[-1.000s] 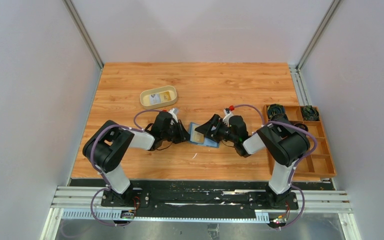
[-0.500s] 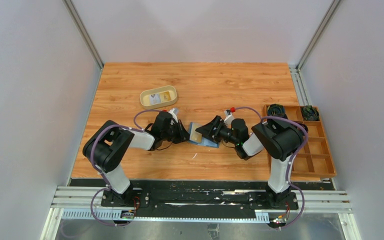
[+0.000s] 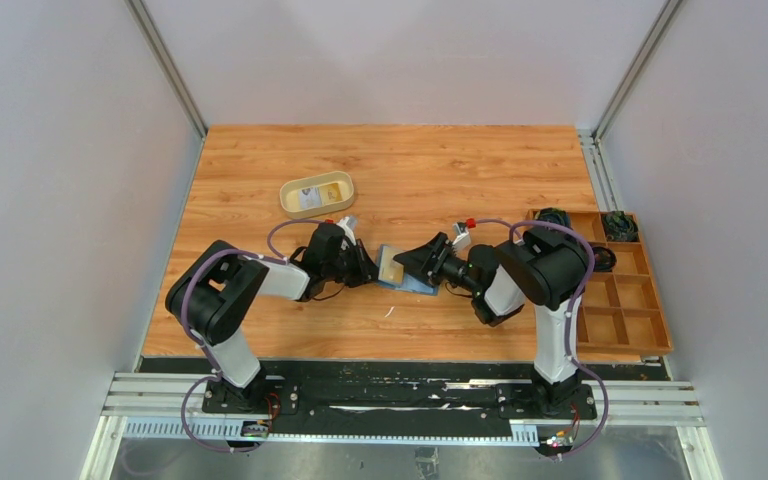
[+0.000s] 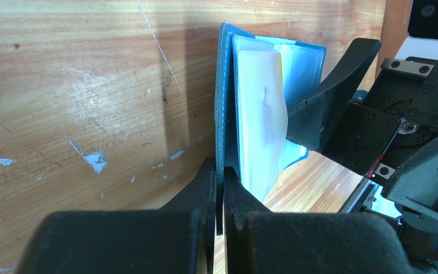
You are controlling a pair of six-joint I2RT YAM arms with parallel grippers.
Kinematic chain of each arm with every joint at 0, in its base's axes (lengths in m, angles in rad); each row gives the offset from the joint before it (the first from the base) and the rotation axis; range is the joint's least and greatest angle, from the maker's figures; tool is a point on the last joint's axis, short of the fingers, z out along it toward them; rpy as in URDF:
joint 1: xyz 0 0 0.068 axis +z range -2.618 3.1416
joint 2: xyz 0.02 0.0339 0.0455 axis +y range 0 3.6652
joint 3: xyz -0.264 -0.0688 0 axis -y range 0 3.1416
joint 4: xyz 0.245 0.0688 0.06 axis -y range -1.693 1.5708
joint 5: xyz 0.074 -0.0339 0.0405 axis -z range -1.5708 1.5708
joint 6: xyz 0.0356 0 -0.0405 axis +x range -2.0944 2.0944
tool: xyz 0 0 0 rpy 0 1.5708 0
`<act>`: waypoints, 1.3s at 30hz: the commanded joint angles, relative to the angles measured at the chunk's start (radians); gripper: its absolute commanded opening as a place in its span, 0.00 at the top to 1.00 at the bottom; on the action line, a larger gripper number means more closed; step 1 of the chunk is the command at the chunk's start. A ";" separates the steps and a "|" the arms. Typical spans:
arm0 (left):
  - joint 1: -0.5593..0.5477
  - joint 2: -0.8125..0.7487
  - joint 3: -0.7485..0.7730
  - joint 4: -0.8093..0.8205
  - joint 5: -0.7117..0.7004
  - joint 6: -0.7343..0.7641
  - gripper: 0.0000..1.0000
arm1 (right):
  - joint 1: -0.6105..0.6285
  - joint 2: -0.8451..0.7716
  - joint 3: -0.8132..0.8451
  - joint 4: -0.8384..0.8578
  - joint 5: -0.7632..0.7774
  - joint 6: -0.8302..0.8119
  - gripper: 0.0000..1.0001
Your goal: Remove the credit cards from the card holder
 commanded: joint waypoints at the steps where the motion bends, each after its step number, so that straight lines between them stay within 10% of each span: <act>1: -0.007 0.068 -0.032 -0.171 -0.100 0.067 1.00 | 0.023 0.008 0.027 0.023 -0.101 0.003 0.23; 39: -0.035 0.040 -0.002 -0.221 -0.125 0.078 1.00 | 0.048 0.027 0.089 -0.132 -0.171 0.106 0.31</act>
